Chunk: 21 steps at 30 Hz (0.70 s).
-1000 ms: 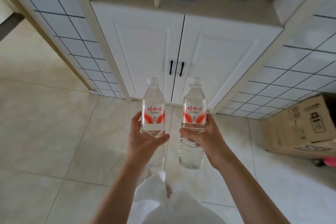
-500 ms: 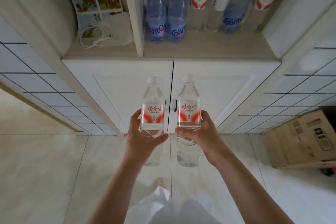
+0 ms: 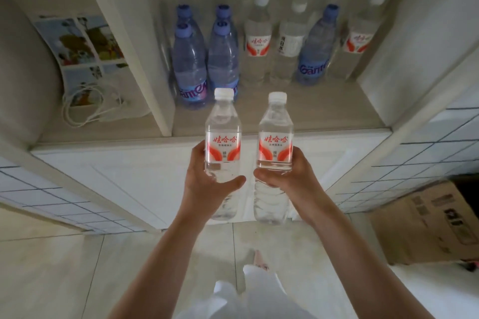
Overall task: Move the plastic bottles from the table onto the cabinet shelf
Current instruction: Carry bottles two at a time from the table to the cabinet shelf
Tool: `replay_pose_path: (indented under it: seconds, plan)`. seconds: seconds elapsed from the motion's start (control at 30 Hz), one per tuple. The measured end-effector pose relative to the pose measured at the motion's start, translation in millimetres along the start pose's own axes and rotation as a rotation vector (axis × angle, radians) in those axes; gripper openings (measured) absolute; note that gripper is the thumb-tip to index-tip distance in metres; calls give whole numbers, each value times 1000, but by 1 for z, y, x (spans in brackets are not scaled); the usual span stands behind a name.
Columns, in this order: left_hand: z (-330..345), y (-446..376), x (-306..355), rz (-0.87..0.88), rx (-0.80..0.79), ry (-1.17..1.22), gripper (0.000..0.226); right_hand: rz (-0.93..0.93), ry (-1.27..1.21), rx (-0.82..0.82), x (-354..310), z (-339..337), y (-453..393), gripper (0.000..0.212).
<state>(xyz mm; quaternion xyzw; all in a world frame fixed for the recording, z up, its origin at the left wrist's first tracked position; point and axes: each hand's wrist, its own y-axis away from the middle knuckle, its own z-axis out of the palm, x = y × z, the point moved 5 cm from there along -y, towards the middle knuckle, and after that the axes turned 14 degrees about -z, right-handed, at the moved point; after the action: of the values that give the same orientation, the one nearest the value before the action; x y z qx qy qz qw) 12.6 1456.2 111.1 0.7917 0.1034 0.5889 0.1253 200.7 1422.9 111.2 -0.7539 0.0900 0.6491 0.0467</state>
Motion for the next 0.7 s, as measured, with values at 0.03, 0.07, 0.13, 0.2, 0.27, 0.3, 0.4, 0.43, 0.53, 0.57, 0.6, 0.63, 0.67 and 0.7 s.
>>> replay_pose_path:
  seconds: [0.03,0.07,0.13,0.2,0.27,0.3,0.4,0.43,0.53,0.57,0.6,0.63,0.67,0.7]
  plan:
    - [9,-10,10,11,10,2,84,-21,-5,-6,-5,-9,-15,67]
    - [16,-17,20,22,17,5,85,-40,-4,-16,-10,-16,-27,63]
    - [31,-32,41,50,26,28,82,-96,-3,-40,-24,-31,-50,46]
    - [44,-46,61,86,28,59,80,-155,-14,-62,-38,-45,-72,43]
    - [57,-59,77,111,49,81,85,-188,-13,-76,-46,-58,-94,52]
    - [62,-66,84,114,65,95,86,-203,-8,-84,-47,-64,-106,57]
    - [74,-82,99,119,111,119,82,-229,5,-78,-47,-75,-139,83]
    - [76,-87,101,121,127,125,81,-240,10,-66,-47,-78,-148,88]
    - [81,-99,103,129,185,143,82,-297,48,-66,-46,-83,-166,92]
    - [82,-102,102,132,201,142,83,-308,60,-69,-45,-84,-169,93]
    - [83,-104,101,138,215,136,83,-319,71,-65,-44,-83,-171,94]
    - [83,-106,99,147,227,127,83,-331,76,-57,-43,-82,-171,94]
    - [84,-107,98,155,236,117,83,-347,78,-46,-42,-82,-171,94]
    - [85,-108,98,159,243,110,83,-363,79,-40,-40,-81,-170,94]
